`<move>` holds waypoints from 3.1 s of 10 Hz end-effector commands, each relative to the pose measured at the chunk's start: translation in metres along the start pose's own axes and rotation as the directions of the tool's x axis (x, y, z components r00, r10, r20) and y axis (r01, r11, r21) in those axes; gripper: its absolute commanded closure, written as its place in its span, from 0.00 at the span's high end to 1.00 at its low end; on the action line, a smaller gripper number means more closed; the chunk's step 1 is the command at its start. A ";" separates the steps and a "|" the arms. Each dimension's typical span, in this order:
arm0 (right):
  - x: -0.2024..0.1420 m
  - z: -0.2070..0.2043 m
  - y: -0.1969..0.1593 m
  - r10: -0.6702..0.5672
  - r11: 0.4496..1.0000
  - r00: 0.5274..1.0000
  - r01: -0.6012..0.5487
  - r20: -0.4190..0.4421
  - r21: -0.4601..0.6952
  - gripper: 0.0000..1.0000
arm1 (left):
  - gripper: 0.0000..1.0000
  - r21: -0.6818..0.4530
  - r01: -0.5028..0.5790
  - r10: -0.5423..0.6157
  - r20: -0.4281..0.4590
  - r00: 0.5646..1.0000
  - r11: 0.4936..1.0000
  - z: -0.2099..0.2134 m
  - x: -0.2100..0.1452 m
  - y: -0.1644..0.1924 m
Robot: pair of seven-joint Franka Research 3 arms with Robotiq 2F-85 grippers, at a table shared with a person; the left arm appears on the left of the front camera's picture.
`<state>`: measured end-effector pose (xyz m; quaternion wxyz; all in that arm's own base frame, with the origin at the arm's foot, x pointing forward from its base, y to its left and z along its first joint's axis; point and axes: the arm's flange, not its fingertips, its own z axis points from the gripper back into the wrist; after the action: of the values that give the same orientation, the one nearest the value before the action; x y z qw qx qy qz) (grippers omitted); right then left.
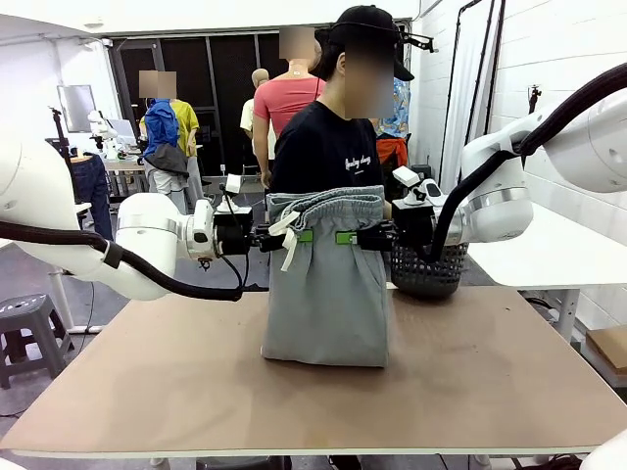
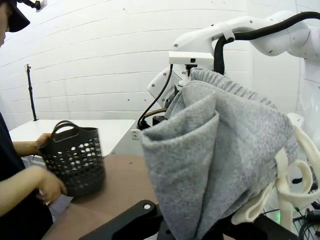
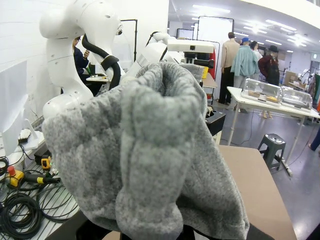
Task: Fold the training pants.
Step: Fold the Training pants in half.
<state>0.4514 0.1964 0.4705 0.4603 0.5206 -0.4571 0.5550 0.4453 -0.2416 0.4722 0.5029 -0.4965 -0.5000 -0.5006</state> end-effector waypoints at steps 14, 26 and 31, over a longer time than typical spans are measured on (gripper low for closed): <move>0.106 0.001 -0.153 0.085 0.996 0.994 -0.083 -0.072 0.037 0.00 | 0.00 0.163 0.107 -0.100 -0.055 0.993 0.981 0.015 0.103 0.120; 0.111 0.008 -0.186 0.119 0.993 0.986 -0.121 -0.118 -0.006 0.00 | 0.00 0.202 0.123 -0.117 -0.038 0.992 0.972 0.013 0.119 0.181; 0.053 0.009 -0.134 -0.056 0.997 0.998 0.055 0.006 0.060 0.00 | 0.00 0.100 -0.037 0.038 -0.010 0.999 0.994 0.035 0.079 0.119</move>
<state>0.6087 0.2202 0.5374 0.4610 0.5191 -0.4331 0.5749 0.5884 -0.2252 0.5445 0.5317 -0.4548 -0.5218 -0.4881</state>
